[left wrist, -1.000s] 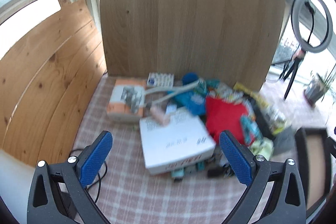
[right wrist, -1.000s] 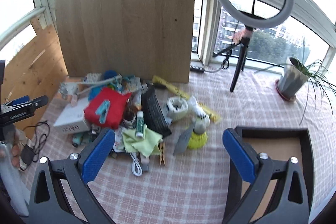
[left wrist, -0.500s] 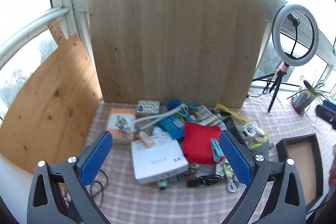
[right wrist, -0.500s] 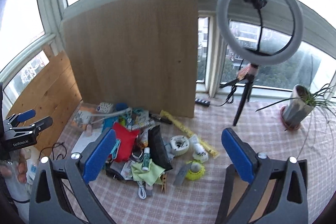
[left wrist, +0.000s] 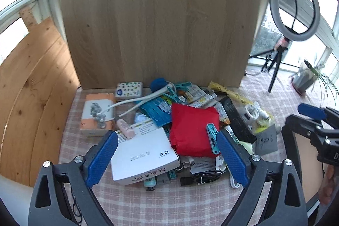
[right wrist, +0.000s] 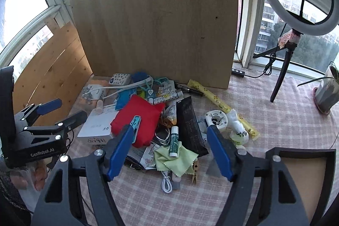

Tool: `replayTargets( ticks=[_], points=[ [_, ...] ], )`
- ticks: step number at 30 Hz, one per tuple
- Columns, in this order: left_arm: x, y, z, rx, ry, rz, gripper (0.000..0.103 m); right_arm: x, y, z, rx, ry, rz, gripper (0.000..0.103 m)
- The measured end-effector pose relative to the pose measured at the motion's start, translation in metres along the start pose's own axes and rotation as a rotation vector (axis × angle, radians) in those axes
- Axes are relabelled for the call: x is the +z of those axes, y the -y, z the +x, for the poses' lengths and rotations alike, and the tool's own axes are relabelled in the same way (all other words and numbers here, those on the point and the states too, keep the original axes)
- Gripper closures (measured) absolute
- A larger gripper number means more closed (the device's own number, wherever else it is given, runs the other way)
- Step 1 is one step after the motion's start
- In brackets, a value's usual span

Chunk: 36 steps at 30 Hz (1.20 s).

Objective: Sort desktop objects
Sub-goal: 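Move both grippers toward the pile of desk items, then grasp the blue clothespin with the left gripper while the right gripper grasps the white lip balm stick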

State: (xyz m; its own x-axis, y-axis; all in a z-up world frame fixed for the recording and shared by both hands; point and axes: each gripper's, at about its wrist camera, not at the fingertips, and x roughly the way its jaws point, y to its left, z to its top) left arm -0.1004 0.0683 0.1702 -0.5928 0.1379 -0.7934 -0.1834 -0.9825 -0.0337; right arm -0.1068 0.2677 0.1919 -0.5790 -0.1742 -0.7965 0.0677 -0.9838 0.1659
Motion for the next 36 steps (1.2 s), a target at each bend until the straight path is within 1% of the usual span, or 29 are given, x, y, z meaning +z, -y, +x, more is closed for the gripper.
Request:
replayTargets(
  ticks=[1, 3, 5, 7, 9, 11, 13, 15, 17, 19, 21, 23, 24, 27, 29, 31, 32, 33, 34, 36],
  points=[
    [-0.004, 0.003, 0.005, -0.008, -0.009, 0.028, 0.01, -0.001, 0.0, 0.006, 0.009, -0.019, 0.007, 0.032],
    [-0.012, 0.007, 0.014, 0.002, -0.027, 0.074, 0.012, -0.002, 0.001, 0.018, 0.01, -0.045, 0.014, 0.032],
    [-0.018, 0.005, 0.023, 0.0, -0.047, 0.092, 0.014, 0.001, -0.001, 0.031, 0.011, -0.073, 0.021, 0.034],
    [-0.019, 0.002, 0.031, -0.015, -0.061, 0.089, 0.015, 0.005, -0.004, 0.043, 0.03, -0.093, 0.038, 0.037],
    [-0.016, -0.002, 0.036, -0.026, -0.067, 0.072, 0.016, 0.008, -0.009, 0.053, 0.057, -0.114, 0.048, 0.039],
    [-0.013, -0.006, 0.038, -0.042, -0.07, 0.055, 0.017, 0.011, -0.02, 0.068, 0.057, -0.138, 0.041, 0.039],
    [-0.01, -0.008, 0.038, -0.053, -0.064, 0.05, 0.017, 0.012, -0.028, 0.079, 0.057, -0.164, 0.03, 0.047],
    [-0.008, -0.01, 0.037, -0.055, -0.058, 0.04, 0.017, 0.013, -0.03, 0.084, 0.075, -0.184, 0.035, 0.049],
    [-0.008, -0.011, 0.036, -0.077, -0.058, 0.026, 0.017, 0.01, -0.025, 0.084, 0.076, -0.189, 0.043, 0.049],
    [-0.007, -0.009, 0.036, -0.094, -0.067, 0.019, 0.016, 0.007, -0.015, 0.086, 0.028, -0.189, 0.032, 0.049],
    [-0.003, -0.004, 0.039, -0.102, -0.079, 0.018, 0.016, 0.003, 0.0, 0.092, 0.002, -0.224, 0.054, 0.049],
    [0.005, 0.003, 0.045, -0.109, -0.102, 0.008, 0.016, -0.002, 0.013, 0.102, 0.0, -0.269, 0.086, 0.053],
    [0.01, 0.005, 0.048, -0.12, -0.116, 0.001, 0.016, -0.006, 0.016, 0.106, -0.002, -0.286, 0.092, 0.056],
    [0.021, 0.015, 0.06, -0.153, -0.166, -0.021, 0.018, -0.015, 0.023, 0.121, -0.018, -0.325, 0.093, 0.057],
    [0.027, 0.024, 0.066, -0.169, -0.184, -0.024, 0.018, -0.021, 0.023, 0.131, -0.002, -0.35, 0.097, 0.058],
    [0.03, 0.032, 0.072, -0.153, -0.196, -0.012, 0.02, -0.025, 0.022, 0.14, 0.006, -0.368, 0.092, 0.059],
    [0.031, 0.037, 0.075, -0.146, -0.204, -0.002, 0.024, -0.027, 0.021, 0.143, 0.007, -0.375, 0.088, 0.061],
    [0.03, 0.041, 0.079, -0.142, -0.216, 0.01, 0.028, -0.029, 0.021, 0.147, 0.009, -0.386, 0.085, 0.065],
    [0.029, 0.044, 0.082, -0.14, -0.227, 0.021, 0.03, -0.029, 0.021, 0.151, 0.007, -0.396, 0.084, 0.067],
    [0.026, 0.05, 0.086, -0.125, -0.236, 0.039, 0.03, -0.031, 0.02, 0.154, 0.0, -0.402, 0.087, 0.067]
  ],
)
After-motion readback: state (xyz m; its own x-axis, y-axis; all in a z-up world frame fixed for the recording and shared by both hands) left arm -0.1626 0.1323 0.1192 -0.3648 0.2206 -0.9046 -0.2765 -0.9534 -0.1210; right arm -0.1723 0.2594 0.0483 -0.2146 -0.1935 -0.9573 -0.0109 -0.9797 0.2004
